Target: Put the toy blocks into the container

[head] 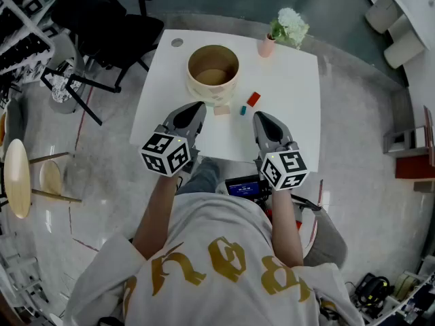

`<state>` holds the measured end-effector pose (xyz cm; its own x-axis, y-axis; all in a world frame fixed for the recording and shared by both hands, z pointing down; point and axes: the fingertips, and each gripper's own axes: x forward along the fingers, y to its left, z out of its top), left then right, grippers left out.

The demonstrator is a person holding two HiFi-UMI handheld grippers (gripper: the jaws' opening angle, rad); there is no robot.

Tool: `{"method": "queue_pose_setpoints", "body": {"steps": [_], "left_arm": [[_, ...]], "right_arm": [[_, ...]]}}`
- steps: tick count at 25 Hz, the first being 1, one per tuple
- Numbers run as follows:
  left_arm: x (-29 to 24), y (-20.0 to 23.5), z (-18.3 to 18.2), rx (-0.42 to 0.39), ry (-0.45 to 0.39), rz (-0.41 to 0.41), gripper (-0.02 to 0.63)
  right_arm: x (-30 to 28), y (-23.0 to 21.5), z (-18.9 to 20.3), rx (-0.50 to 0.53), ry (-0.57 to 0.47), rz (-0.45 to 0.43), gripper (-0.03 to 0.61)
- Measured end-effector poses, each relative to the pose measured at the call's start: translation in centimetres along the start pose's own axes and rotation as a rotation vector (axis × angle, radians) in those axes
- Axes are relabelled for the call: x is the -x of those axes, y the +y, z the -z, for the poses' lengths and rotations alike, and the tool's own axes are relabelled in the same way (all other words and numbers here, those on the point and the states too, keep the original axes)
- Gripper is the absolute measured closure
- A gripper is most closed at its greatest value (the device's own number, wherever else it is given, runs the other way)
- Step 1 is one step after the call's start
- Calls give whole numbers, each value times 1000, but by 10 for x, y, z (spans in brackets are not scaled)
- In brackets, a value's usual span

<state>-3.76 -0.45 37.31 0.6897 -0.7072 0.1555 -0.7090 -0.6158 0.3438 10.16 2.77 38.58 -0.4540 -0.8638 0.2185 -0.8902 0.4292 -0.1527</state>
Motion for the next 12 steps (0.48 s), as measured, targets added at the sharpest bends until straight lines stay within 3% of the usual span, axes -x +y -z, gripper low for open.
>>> {"method": "queue_pose_setpoints", "body": {"steps": [4, 12], "left_arm": [[-3, 9, -1, 14, -1, -15, 612], [-13, 22, 14, -34, 46, -78, 614]], "right_arm": [[-10, -1, 4, 13, 8, -6, 557], [-14, -11, 15, 61, 37, 33, 536]]}}
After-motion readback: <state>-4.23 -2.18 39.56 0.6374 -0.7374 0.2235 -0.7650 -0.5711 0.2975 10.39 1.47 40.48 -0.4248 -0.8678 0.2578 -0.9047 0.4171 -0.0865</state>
